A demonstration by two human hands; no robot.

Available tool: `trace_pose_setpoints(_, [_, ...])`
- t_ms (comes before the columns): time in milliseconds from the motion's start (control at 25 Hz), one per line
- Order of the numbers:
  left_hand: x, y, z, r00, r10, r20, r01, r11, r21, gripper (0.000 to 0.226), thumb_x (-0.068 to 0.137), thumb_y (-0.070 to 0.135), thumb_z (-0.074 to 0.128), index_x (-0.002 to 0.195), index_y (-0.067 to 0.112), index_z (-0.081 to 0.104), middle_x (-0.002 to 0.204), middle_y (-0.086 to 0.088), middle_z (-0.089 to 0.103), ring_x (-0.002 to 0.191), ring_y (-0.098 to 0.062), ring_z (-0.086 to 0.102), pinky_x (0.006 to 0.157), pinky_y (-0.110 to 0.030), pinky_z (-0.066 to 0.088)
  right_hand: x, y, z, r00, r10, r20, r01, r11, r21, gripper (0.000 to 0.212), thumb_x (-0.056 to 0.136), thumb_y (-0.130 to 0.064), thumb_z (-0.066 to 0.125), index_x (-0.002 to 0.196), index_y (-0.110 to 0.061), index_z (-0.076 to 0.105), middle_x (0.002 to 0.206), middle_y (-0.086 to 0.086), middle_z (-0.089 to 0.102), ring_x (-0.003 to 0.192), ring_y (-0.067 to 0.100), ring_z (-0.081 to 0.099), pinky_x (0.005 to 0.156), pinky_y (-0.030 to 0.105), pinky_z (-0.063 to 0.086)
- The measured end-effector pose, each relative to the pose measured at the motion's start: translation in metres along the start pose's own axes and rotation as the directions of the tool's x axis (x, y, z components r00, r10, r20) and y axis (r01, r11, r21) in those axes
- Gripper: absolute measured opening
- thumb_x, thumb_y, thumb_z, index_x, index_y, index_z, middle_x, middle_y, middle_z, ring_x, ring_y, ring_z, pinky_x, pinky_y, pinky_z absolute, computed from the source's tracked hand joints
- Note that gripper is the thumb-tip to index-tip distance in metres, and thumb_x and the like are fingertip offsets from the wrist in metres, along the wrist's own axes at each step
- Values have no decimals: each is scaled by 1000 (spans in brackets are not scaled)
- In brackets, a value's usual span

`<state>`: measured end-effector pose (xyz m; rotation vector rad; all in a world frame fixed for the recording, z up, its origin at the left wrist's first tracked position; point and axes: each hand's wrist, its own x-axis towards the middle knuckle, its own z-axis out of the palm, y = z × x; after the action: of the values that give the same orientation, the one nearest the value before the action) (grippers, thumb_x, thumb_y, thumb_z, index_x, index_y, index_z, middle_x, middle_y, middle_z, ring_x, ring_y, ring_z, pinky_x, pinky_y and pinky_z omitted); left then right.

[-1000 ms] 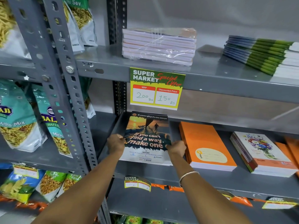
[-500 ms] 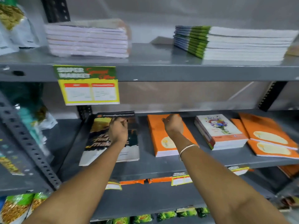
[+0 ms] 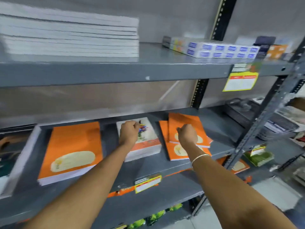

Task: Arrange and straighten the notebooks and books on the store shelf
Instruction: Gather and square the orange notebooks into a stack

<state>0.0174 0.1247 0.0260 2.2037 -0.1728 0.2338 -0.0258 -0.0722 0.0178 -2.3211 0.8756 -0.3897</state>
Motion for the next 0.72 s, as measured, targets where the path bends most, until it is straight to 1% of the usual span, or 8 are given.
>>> trace_pose_setpoints(40, [0, 11, 22, 999, -3, 46, 2, 1000, 18, 34, 91, 8, 47, 60, -5, 54, 80, -38, 65, 65, -32, 53, 60, -40, 36, 13, 17, -9, 1000, 22, 7, -22, 1000, -19, 31, 91, -25, 56, 100, 4, 64, 109, 23, 68, 103, 37, 63, 75, 35, 48])
trace_pose_setpoints(120, [1, 35, 67, 989, -35, 145, 28, 998, 54, 34, 91, 9, 49, 61, -7, 55, 83, -39, 64, 73, -39, 61, 67, -44, 44, 43, 50, -26, 996, 81, 27, -80, 995, -59, 26, 90, -18, 58, 100, 5, 63, 110, 24, 66, 104, 38, 62, 76, 37, 49])
trace_pose_setpoints(200, [6, 50, 100, 971, -71, 230, 43, 991, 126, 36, 92, 14, 50, 75, -15, 63, 90, -37, 67, 87, -42, 65, 74, -44, 49, 65, 72, -33, 987, 158, 40, -155, 985, -75, 24, 89, -11, 56, 106, 6, 62, 117, 25, 62, 113, 38, 57, 83, 42, 50])
trace_pose_setpoints(280, [11, 60, 127, 949, -122, 291, 66, 978, 197, 36, 92, 19, 51, 87, -14, 65, 98, -33, 68, 94, -41, 65, 78, -43, 51, 80, 87, -35, 974, 214, 71, -209, 975, -73, 28, 89, -6, 50, 112, 5, 60, 124, 25, 57, 120, 39, 51, 89, 43, 49])
trace_pose_setpoints(440, [13, 71, 161, 915, -217, 339, 120, 952, 283, 28, 90, 19, 58, 99, -7, 64, 108, -22, 68, 99, -36, 65, 73, -37, 50, 99, 107, -33, 943, 304, 139, -303, 953, -29, 24, 89, -5, 48, 106, 5, 61, 121, 24, 59, 112, 41, 56, 88, 43, 50])
trace_pose_setpoints(520, [17, 71, 169, 914, -265, 308, 179, 943, 280, 23, 90, 12, 56, 102, -6, 63, 110, -22, 67, 100, -36, 65, 74, -38, 52, 107, 111, -32, 932, 332, 143, -337, 941, 12, 20, 89, -5, 49, 102, 3, 61, 121, 24, 60, 111, 42, 58, 90, 44, 50])
trace_pose_setpoints(600, [21, 70, 171, 895, -345, 283, 282, 928, 243, 20, 90, 9, 57, 104, -5, 62, 113, -21, 67, 102, -34, 65, 74, -34, 52, 112, 113, -32, 917, 375, 133, -386, 920, 64, 23, 90, -4, 50, 108, 5, 60, 123, 24, 59, 112, 41, 58, 93, 44, 50])
trace_pose_setpoints(720, [22, 71, 170, 849, -434, 300, 428, 899, 91, 28, 86, 12, 64, 108, -4, 60, 115, -22, 66, 106, -33, 65, 83, -35, 53, 114, 112, -34, 906, 417, 77, -424, 893, 152, 24, 88, -2, 51, 109, 7, 59, 122, 24, 59, 109, 40, 59, 90, 42, 51])
